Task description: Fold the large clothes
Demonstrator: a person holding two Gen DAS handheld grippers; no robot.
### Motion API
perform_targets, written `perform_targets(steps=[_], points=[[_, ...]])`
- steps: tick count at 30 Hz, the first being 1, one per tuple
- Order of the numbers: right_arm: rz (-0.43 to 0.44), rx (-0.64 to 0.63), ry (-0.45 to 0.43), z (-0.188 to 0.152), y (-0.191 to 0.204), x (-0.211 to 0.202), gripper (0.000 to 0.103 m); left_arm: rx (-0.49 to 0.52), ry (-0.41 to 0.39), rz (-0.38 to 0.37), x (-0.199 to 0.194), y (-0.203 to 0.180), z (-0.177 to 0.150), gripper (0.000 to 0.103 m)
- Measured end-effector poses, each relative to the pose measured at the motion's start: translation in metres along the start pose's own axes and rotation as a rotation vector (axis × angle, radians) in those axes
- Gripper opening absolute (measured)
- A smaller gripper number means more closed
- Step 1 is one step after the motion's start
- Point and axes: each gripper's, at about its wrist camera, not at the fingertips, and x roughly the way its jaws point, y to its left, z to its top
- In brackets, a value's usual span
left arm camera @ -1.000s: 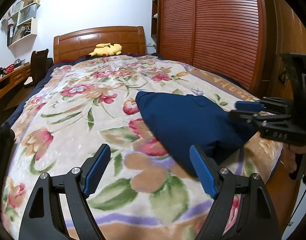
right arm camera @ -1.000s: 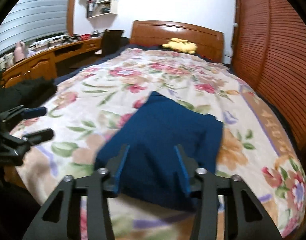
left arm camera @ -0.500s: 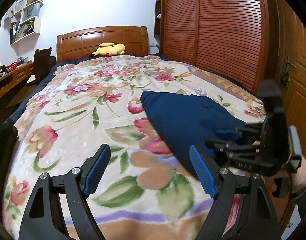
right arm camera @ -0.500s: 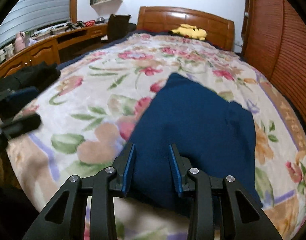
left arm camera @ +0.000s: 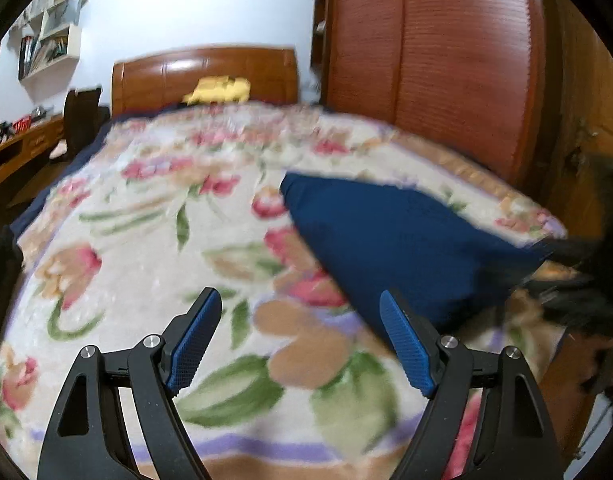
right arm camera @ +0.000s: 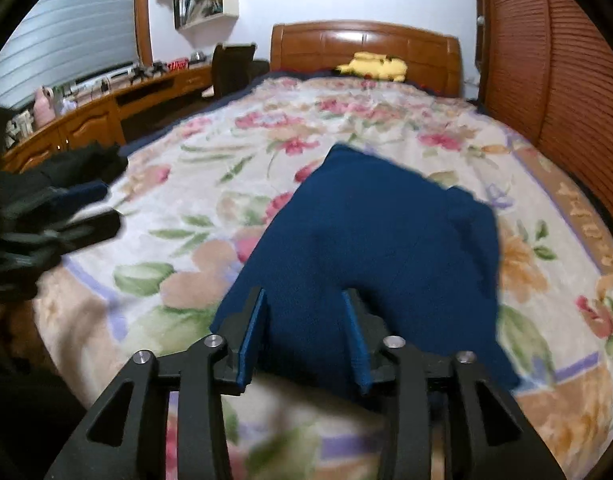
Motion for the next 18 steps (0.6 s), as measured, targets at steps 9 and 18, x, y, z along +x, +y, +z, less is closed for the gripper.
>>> perform_targets(steps=[9,18], points=[[-0.137,-0.022,-0.005,-0.028,-0.048,-0.036,0.044,-0.025,0.003,-0.026,0.019,0.003,0.014,0.082],[-0.163,0.015,0.023,-0.047,-0.071,-0.041,0.059,0.05,0.002,-0.003,0.04,-0.014,0.039,0.082]])
